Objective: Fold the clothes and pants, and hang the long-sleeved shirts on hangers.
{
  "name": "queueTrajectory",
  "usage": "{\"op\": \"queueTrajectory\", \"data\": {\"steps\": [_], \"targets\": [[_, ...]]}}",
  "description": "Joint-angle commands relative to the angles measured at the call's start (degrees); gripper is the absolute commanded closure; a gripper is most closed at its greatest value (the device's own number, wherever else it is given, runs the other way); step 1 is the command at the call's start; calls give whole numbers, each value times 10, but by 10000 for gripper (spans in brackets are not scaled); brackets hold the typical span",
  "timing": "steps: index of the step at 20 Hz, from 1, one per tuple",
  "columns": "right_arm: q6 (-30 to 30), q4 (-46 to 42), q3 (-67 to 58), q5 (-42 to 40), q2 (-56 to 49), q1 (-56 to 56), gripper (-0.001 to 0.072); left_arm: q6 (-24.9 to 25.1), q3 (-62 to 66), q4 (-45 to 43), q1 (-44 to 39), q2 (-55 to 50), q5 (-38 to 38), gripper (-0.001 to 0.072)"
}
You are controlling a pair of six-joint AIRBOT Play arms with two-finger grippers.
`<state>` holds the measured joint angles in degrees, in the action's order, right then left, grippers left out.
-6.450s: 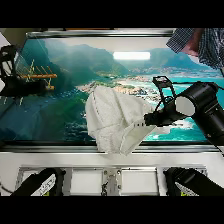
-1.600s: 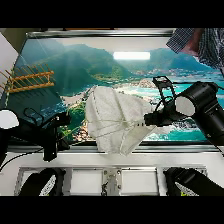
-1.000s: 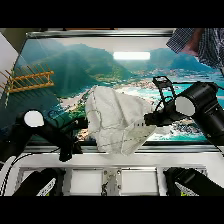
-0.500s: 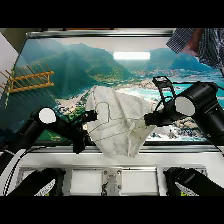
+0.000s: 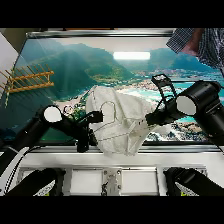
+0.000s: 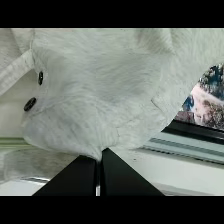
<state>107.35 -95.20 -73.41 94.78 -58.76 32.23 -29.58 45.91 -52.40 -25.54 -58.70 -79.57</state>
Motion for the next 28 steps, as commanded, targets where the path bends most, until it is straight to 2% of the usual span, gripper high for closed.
{"op": "queueTrajectory", "data": {"steps": [1,3,6,11,16,23,28], "targets": [[-12,-10,-27,0,-4,0,693,17,2,15,-24,-37,19,698],[-25,-10,-41,2,-12,0,693,57,2,58,-24,-54,33,699],[-26,24,-57,0,-23,1,693,58,2,75,-24,-68,67,699],[-24,106,-74,-25,-25,1,693,58,1,75,-23,-70,73,698],[-18,188,-74,-101,-25,19,693,57,1,75,-23,-70,74,698],[14,190,-74,-185,-26,99,693,57,1,75,-23,-70,74,698],[15,198,-74,-187,-42,109,692,57,1,75,-23,-70,73,698]]}}
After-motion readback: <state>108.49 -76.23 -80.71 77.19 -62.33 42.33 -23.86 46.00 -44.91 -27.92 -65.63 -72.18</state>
